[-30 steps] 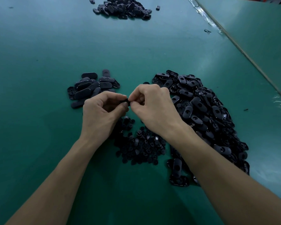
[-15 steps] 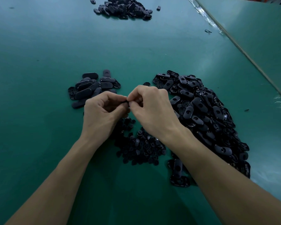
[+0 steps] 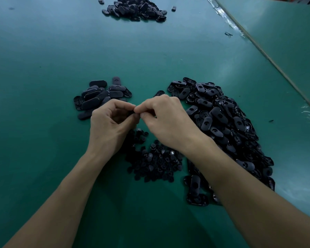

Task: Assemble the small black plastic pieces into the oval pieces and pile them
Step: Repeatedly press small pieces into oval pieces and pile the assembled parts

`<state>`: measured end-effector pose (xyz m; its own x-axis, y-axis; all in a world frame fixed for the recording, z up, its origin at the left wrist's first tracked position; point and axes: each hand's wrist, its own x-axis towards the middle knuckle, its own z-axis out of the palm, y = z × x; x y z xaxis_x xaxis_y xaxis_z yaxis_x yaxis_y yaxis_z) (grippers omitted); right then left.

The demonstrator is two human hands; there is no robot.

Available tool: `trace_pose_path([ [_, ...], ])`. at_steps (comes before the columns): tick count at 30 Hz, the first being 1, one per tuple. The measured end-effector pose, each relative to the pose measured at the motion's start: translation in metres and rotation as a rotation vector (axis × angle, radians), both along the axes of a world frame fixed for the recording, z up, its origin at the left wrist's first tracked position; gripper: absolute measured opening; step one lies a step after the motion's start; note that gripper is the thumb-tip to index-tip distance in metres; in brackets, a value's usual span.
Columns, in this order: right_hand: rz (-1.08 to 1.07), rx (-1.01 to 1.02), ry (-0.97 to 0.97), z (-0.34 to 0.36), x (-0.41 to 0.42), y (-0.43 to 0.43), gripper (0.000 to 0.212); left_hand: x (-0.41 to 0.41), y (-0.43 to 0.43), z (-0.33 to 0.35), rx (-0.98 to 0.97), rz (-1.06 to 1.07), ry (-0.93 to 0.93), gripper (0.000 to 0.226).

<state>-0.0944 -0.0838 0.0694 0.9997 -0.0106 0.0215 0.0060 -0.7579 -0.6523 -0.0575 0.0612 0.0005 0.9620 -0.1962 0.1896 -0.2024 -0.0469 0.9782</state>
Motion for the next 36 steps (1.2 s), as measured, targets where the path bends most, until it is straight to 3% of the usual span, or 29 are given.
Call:
trace_pose_path([
  [21,0.009,0.070,0.008,-0.010,0.010,-0.023,0.014,0.000,-0.003,0.001,-0.092,-0.086,0.044,0.035],
  [36,0.034,0.033,0.020,-0.007,0.008,-0.025,0.010,0.001,-0.002,-0.001,-0.075,-0.105,0.065,0.027],
])
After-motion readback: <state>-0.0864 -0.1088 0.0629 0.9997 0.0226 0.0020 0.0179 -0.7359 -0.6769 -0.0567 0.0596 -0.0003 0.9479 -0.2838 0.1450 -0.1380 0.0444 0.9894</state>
